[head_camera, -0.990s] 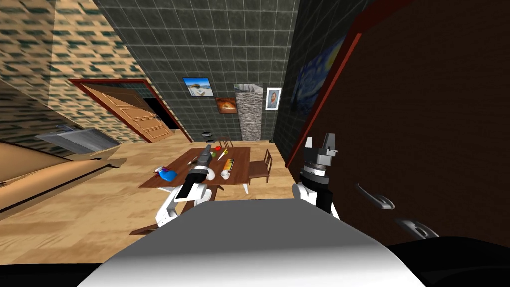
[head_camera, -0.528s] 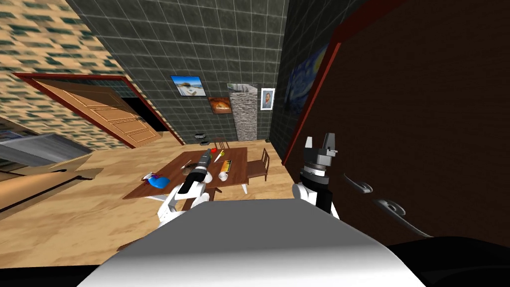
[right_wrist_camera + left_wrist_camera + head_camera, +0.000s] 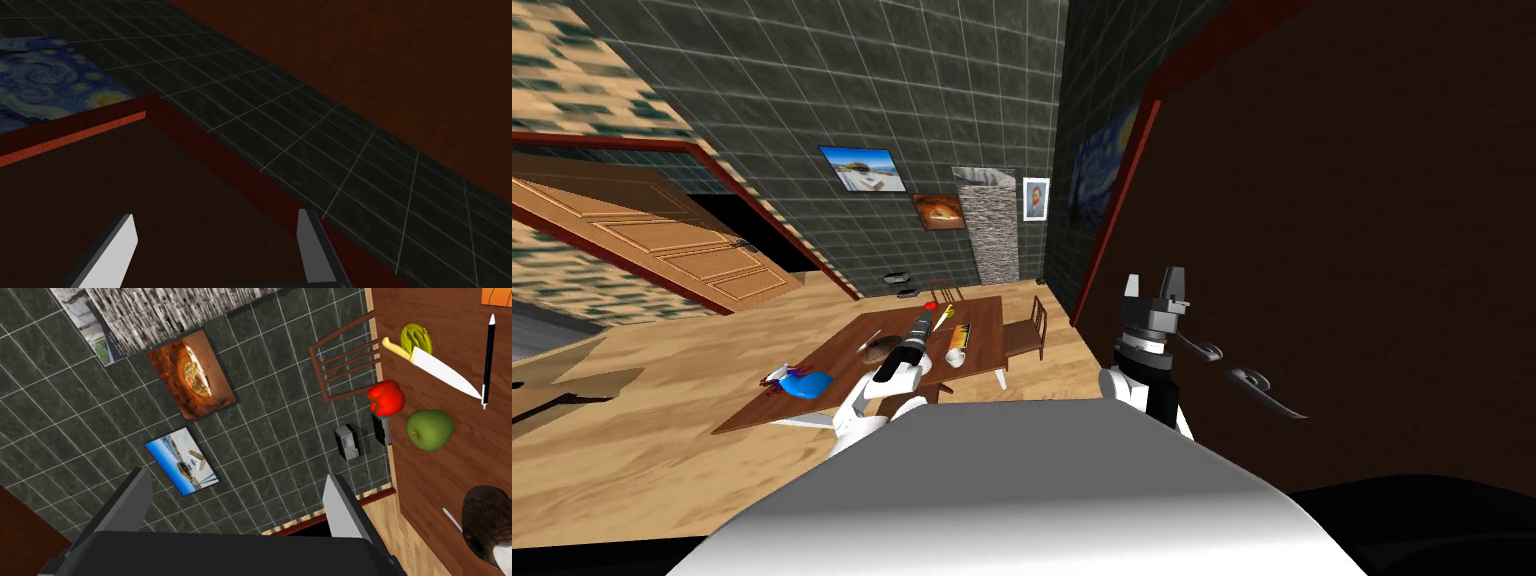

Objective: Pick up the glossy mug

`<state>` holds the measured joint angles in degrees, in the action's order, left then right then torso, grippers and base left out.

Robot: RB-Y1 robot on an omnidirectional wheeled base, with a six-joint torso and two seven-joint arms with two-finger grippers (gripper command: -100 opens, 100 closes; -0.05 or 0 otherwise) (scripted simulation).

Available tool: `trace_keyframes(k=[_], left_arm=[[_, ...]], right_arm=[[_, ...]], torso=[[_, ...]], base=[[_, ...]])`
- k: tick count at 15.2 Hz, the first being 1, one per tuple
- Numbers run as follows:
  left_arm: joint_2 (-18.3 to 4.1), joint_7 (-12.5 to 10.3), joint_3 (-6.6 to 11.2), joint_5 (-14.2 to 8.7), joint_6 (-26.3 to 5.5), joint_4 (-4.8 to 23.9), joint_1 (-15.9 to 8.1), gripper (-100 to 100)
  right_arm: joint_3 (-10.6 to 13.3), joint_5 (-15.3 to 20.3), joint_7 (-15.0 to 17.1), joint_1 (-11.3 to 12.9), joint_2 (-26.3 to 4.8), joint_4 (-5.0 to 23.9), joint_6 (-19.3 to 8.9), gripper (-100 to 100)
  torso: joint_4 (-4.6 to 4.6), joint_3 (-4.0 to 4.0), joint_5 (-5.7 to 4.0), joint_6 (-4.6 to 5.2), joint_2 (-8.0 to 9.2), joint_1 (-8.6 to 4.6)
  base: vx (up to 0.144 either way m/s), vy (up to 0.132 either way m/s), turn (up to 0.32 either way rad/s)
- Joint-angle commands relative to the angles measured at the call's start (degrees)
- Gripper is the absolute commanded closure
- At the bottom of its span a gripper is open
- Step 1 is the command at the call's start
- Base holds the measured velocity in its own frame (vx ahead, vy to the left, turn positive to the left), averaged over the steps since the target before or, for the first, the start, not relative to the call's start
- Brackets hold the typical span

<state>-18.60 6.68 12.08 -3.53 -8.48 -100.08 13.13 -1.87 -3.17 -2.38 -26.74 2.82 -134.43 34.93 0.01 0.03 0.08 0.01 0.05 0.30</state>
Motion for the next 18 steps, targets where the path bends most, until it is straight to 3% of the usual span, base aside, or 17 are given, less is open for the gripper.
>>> trace_keyframes(k=[1,3,4,6,7,9,11,12,13,15,16,18], left_arm=[[-0.38,1.10,1.11,-1.04,-2.86,2.86,-1.64,-100],[-0.38,1.10,1.11,-1.04,-4.32,4.52,-1.64,-100],[-0.62,1.87,1.92,-1.85,-5.64,7.16,-2.74,-100],[-0.62,1.87,1.92,-1.85,-7.12,7.60,-2.74,-100],[-0.82,2.63,2.73,-2.65,-9.53,9.39,-3.83,-100],[-0.82,2.63,2.73,-2.65,-9.92,10.69,-3.83,-100],[-0.99,3.40,3.52,-3.45,-12.70,13.78,-4.92,-100],[-0.99,3.40,3.52,-3.45,-12.70,13.78,-4.92,-100],[-1.13,4.15,4.30,-4.25,-14.51,16.46,-5.99,-100],[-1.13,4.15,4.30,-4.25,-15.46,16.84,-5.99,-100],[-1.25,4.90,5.07,-5.03,-17.98,18.67,-7.05,-100],[-1.34,5.64,5.82,-5.80,-19.90,21.36,-8.09,-100]], right_arm=[[0.00,0.00,0.00,0.00,0.00,0.00,0.00,0],[0.00,0.00,0.00,0.00,0.00,0.00,0.00,0],[0.00,0.00,0.00,-0.01,0.00,0.00,0.00,0],[0.00,0.00,0.00,0.00,0.00,0.00,0.00,0],[0.00,0.00,0.00,-0.01,0.00,0.00,0.00,0],[0.00,0.00,0.00,0.00,0.00,0.00,0.00,0],[0.00,0.00,0.00,0.00,0.00,0.00,0.00,0],[0.00,0.00,0.00,0.00,0.00,0.00,0.00,0],[0.00,0.00,0.00,-0.01,0.00,0.00,0.00,0],[0.00,0.00,0.00,0.00,0.00,0.00,0.00,0],[0.00,0.00,0.00,-0.01,0.00,0.00,0.00,0],[0.00,0.00,0.00,0.00,0.00,0.00,0.00,0]], torso=[[0.00,0.00,0.00,0.00,0.00,0.00],[0.01,0.01,0.00,0.03,0.01,0.03],[0.00,-0.01,0.00,-0.03,-0.02,0.01],[0.00,-0.02,-0.01,0.00,-0.05,0.01],[-0.01,-0.04,-0.01,-0.01,-0.07,-0.01],[-0.01,-0.04,0.00,0.01,-0.07,-0.01],[-0.01,-0.04,-0.01,0.02,-0.08,-0.03],[-0.01,-0.04,-0.01,0.01,-0.07,-0.01],[-0.01,-0.04,-0.01,-0.02,-0.07,-0.03],[-0.01,-0.04,-0.01,0.01,-0.07,-0.02],[-0.01,-0.05,-0.01,-0.02,-0.09,-0.02],[-0.02,-0.05,0.00,0.01,-0.09,0.01]], base=[[-0.047,0.054,-0.273],[-0.032,0.051,-0.166],[-0.017,0.045,-0.190],[-0.021,0.046,-0.130],[-0.019,0.038,-0.170],[-0.021,0.042,-0.149],[-0.027,0.042,-0.201],[-0.021,0.036,-0.078],[-0.023,0.037,-0.185],[-0.021,0.043,-0.151],[-0.023,0.045,-0.166],[-0.024,0.057,-0.226]])
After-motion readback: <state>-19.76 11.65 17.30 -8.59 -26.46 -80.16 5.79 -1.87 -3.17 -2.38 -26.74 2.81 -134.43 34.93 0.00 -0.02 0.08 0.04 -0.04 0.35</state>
